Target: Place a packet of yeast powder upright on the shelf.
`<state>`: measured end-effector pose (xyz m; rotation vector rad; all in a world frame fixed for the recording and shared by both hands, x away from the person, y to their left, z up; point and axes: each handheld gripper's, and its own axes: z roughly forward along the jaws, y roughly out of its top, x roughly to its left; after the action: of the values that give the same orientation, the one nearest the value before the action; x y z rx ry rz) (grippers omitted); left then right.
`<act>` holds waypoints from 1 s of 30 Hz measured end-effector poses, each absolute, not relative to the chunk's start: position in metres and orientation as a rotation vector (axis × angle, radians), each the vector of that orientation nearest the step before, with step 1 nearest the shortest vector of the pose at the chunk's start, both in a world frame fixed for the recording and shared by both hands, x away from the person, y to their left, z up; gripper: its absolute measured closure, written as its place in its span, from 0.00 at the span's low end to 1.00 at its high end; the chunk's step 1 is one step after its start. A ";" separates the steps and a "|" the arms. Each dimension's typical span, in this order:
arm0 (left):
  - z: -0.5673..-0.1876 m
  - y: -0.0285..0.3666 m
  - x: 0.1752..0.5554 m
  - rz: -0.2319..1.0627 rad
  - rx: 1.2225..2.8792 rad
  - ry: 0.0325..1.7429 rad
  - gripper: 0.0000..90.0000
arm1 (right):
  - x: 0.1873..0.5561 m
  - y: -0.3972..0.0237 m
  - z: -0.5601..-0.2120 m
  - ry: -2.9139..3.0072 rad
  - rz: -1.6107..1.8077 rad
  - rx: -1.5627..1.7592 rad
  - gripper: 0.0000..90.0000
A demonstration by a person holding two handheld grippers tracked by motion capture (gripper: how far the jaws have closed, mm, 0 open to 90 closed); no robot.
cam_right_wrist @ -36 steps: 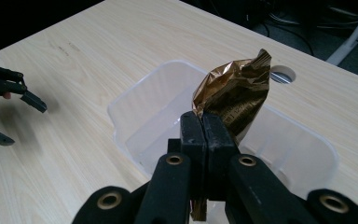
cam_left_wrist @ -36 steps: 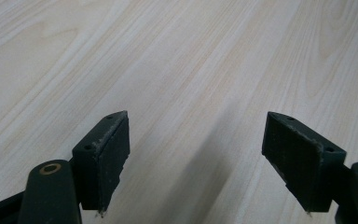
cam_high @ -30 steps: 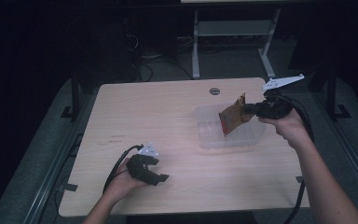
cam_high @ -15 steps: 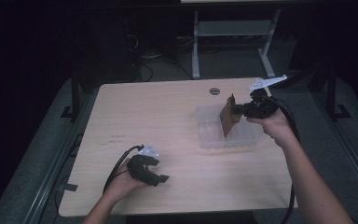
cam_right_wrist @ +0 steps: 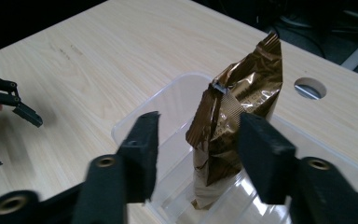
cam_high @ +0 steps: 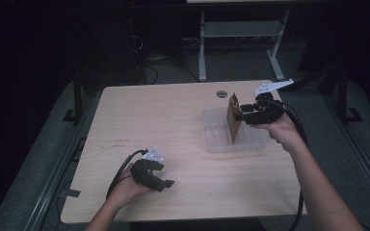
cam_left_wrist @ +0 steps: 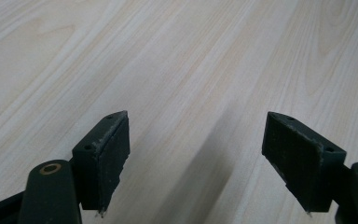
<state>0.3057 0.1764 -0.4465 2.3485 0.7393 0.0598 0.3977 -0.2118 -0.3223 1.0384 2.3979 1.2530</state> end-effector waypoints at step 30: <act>-0.433 0.195 0.285 0.131 2.301 0.710 0.21 | 0.321 -0.242 -0.384 2.409 1.256 0.975 0.34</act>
<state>0.2851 0.1951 -0.4334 2.3009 0.7102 0.1313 0.3207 -0.2418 -0.3842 0.9752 2.4090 1.2562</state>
